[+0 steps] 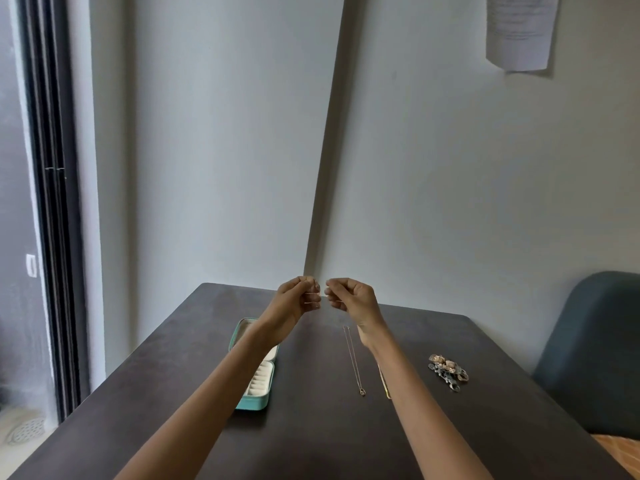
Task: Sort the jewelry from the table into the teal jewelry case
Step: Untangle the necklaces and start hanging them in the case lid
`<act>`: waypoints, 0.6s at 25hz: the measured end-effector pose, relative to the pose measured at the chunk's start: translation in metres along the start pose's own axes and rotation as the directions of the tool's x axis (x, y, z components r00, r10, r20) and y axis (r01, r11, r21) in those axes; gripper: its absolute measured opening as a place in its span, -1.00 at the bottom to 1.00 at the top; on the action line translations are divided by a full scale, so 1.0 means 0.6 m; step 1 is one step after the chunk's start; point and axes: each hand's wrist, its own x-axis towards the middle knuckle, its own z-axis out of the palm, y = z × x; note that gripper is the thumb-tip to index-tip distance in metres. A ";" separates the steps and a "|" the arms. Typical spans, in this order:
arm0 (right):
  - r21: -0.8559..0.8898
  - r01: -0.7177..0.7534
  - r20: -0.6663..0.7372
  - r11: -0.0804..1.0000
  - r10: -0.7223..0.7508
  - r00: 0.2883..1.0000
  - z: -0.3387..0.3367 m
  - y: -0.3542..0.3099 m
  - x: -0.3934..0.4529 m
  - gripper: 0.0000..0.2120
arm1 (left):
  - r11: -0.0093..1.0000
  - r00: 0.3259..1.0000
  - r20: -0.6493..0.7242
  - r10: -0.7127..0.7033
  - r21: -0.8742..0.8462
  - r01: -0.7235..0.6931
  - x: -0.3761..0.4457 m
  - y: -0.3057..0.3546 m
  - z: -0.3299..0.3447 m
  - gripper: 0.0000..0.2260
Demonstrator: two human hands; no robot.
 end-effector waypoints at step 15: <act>-0.196 0.049 -0.011 0.979 -0.052 0.999 -0.053 0.002 -0.004 -0.96 | 0.993 0.995 -0.030 -0.090 -0.076 0.088 0.003 -0.032 0.045 -0.82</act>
